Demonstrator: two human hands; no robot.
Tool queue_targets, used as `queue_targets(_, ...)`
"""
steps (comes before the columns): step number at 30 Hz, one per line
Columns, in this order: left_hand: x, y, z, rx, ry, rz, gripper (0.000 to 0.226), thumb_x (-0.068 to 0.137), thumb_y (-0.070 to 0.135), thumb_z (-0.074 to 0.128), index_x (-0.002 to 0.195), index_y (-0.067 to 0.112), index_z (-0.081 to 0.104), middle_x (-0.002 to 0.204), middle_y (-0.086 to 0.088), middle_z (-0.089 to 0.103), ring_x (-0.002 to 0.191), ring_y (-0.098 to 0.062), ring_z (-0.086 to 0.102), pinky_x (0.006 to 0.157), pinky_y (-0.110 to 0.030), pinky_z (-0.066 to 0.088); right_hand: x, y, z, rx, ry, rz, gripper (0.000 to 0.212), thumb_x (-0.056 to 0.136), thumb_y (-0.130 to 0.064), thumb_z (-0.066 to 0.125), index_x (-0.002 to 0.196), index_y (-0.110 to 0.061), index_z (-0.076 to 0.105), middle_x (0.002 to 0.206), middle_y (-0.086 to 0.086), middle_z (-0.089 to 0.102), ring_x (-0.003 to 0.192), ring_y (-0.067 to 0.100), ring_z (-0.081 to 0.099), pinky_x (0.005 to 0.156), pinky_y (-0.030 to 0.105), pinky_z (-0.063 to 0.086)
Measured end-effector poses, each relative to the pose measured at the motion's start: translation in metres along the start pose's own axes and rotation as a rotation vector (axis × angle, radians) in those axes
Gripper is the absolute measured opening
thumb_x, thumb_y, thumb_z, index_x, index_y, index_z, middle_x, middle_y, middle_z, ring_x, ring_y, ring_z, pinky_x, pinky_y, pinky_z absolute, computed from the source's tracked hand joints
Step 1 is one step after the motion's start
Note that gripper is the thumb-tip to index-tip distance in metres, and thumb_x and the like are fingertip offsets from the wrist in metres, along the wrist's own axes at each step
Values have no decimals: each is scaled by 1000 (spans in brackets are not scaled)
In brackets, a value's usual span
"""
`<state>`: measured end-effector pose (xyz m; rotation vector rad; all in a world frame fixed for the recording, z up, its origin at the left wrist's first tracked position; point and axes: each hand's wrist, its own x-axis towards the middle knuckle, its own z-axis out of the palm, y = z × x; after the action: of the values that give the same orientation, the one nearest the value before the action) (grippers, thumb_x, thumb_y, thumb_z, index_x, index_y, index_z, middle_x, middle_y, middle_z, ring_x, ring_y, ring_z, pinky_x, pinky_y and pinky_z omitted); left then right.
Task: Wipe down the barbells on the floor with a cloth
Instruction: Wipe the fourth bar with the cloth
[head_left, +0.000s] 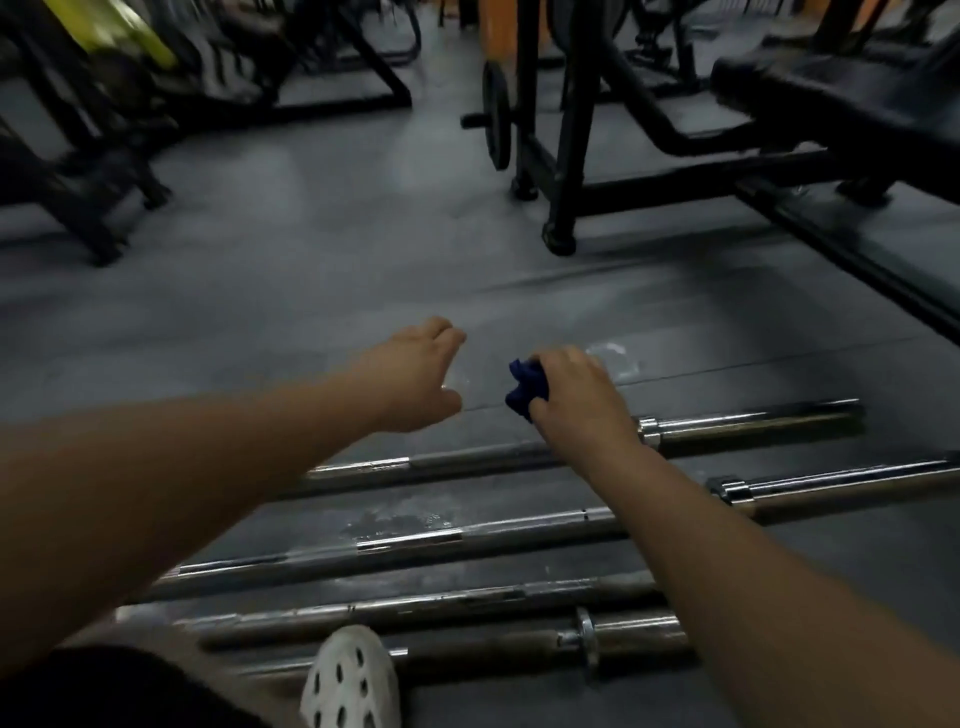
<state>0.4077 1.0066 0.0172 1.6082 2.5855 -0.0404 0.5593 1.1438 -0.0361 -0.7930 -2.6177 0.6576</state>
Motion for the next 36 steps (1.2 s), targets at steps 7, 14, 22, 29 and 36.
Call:
queue_targets(7,-27,43,79,-288,48,-239,67,88,31,61,147,12,34,154,-7,28,136,-30,35,111,-40,35,-34,3,16,37,-15,18,39,86,-12,58,124,-17,53,121,7,53,112,28,48,88,39,45)
queue_targets(14,-50,35,203,-313,-125,-255,67,89,30,56,149,17,31,157,-4,27,137,-26,34,111,-38,35,-51,39,104,40,-207,103,41,84,-7,56,123,-21,54,120,7,52,104,29,53,81,36,46)
queue_targets(22,-24,9,281,-338,-225,-286,66,87,31,53,148,21,31,159,-2,25,140,-23,30,114,-38,25,-34,125,199,-12,-252,319,48,79,-2,51,123,-20,63,114,6,58,104,26,55,90,37,48)
queue_targets(29,-6,7,319,-344,-148,-183,64,76,38,39,136,17,51,140,-4,51,127,-24,48,108,-42,35,-62,87,279,-201,-191,185,38,68,-24,47,98,-21,70,103,1,68,94,27,60,84,41,47)
queue_targets(36,12,8,326,-327,-126,-148,61,62,26,55,122,17,55,123,-3,60,110,-24,56,100,-42,44,-52,153,236,-267,-28,526,31,69,-14,66,98,-22,70,95,1,69,88,29,59,80,41,46)
